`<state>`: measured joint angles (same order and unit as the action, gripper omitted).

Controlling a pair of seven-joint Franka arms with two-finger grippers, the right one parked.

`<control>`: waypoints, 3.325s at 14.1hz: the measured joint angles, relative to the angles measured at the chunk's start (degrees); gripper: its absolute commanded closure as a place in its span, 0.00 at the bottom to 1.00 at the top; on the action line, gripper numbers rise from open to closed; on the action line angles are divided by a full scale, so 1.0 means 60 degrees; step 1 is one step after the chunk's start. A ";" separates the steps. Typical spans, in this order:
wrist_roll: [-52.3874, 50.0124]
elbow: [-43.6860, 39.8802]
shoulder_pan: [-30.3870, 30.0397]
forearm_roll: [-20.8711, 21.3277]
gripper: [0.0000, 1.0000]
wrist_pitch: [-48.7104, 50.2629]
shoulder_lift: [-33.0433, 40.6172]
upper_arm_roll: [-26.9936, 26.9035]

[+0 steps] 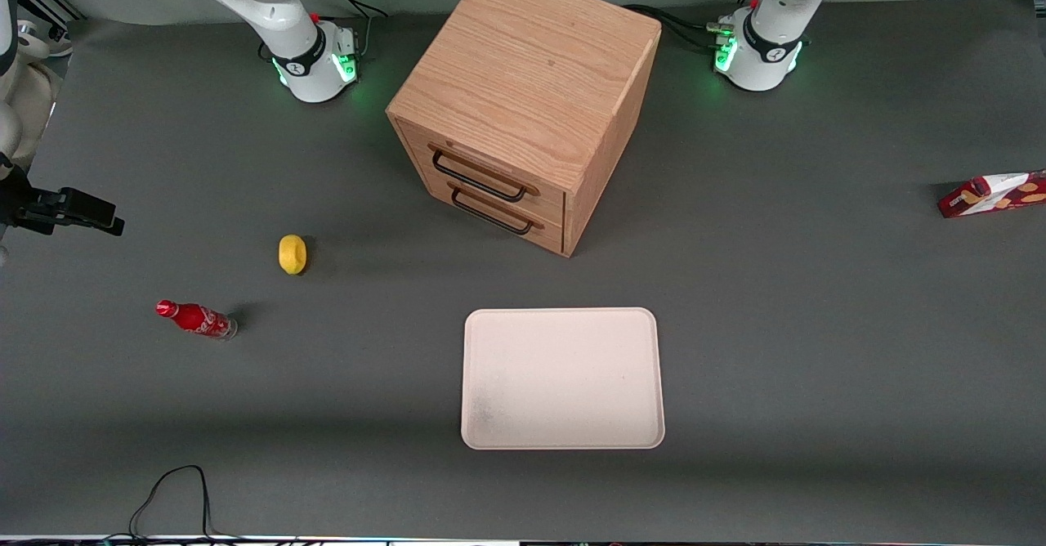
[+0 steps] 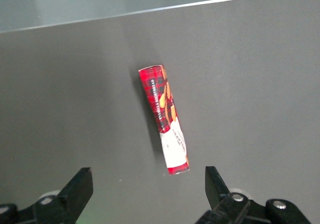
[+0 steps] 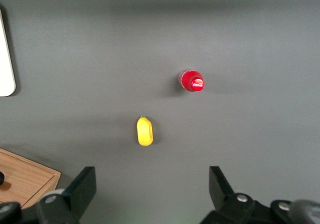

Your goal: Place red cookie box on tray

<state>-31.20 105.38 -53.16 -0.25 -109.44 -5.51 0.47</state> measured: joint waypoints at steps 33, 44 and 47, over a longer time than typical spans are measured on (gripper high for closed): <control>-0.0036 0.3167 0.0021 -0.0546 1.00 -0.5845 -0.1974 0.0107; 0.2131 -0.0104 0.0053 -0.0545 1.00 0.0574 0.0064 0.0121; 0.2156 -0.1607 0.0295 -0.0540 1.00 0.2268 0.0325 0.0345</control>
<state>-18.27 95.73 -51.38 -3.49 -95.84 -3.55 2.55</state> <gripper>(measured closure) 0.974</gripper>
